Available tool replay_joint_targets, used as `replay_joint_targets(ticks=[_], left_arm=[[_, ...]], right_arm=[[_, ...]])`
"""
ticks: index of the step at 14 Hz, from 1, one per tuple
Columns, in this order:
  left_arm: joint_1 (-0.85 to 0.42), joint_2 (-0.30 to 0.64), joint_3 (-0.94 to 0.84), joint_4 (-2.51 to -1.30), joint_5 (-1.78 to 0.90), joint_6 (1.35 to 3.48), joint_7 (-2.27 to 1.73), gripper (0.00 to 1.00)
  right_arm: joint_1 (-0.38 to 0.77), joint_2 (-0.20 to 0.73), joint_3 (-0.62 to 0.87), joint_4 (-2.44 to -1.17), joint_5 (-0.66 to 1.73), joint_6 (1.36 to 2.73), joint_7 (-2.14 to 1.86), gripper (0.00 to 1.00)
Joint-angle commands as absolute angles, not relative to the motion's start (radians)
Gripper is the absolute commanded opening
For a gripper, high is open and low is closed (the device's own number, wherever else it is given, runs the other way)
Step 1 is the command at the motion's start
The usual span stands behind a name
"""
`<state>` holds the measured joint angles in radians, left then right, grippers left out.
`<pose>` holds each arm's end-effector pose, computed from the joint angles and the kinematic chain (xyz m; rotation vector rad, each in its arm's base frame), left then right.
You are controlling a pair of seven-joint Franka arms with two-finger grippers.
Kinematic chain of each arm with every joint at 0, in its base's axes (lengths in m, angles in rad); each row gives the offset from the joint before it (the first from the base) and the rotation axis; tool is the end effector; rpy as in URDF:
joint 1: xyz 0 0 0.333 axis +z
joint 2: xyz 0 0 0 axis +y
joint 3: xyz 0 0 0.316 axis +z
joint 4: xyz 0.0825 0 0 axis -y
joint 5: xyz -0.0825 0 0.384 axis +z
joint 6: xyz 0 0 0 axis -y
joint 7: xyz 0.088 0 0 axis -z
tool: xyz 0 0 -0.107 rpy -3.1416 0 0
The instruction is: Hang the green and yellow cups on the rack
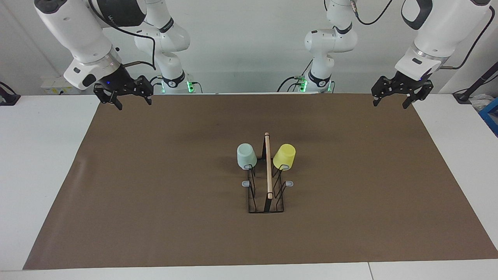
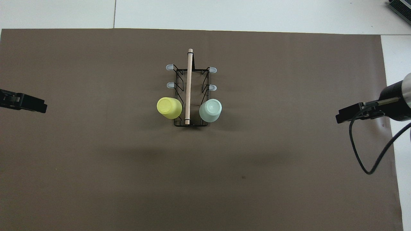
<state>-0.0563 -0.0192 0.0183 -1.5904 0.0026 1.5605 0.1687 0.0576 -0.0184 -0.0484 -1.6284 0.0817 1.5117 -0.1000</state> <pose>0.5469 -0.0204 0.6249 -3.1233 0.3239 0.0170 0.5406 0.0139 0.6031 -3.0466 -0.1678 0.1442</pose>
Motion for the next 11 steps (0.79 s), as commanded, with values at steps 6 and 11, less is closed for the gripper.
replay_joint_targets(ticks=[6,11], left_arm=[[-0.049,-0.057,0.015,-1.637,0.009,1.588,0.172,1.00],[-0.049,-0.057,0.015,-1.635,0.003,1.589,0.172,1.00]], right_arm=[[0.044,0.034,-0.043,-1.507,0.066,1.462,-0.066,1.00],[0.032,0.051,-0.046,-1.499,0.035,1.584,-0.064,1.00]])
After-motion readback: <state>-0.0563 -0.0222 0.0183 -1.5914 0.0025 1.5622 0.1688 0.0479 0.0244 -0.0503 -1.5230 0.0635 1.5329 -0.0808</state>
